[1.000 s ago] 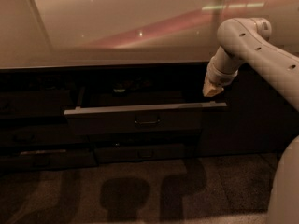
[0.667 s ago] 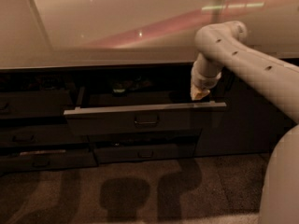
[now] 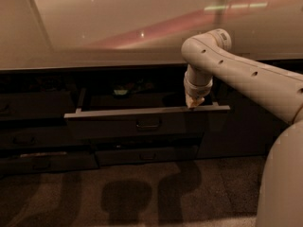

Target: Open top drawer

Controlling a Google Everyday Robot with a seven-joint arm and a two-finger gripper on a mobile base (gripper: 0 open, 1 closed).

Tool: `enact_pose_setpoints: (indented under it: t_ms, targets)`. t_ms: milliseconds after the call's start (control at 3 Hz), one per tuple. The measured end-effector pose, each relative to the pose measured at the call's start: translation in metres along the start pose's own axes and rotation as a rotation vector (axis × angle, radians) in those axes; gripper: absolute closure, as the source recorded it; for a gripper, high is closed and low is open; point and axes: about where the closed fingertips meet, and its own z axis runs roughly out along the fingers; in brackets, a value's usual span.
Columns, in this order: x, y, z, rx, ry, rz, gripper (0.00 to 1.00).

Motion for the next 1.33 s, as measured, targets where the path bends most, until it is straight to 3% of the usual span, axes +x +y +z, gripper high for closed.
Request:
enact_pose_setpoints:
  t_ms: [1000,1333]
  targets:
    - [0.005,0.008,0.010,-0.041,0.013,0.007,1.00]
    - [0.002,0.021,0.014,-0.054,-0.004,0.002,1.00]
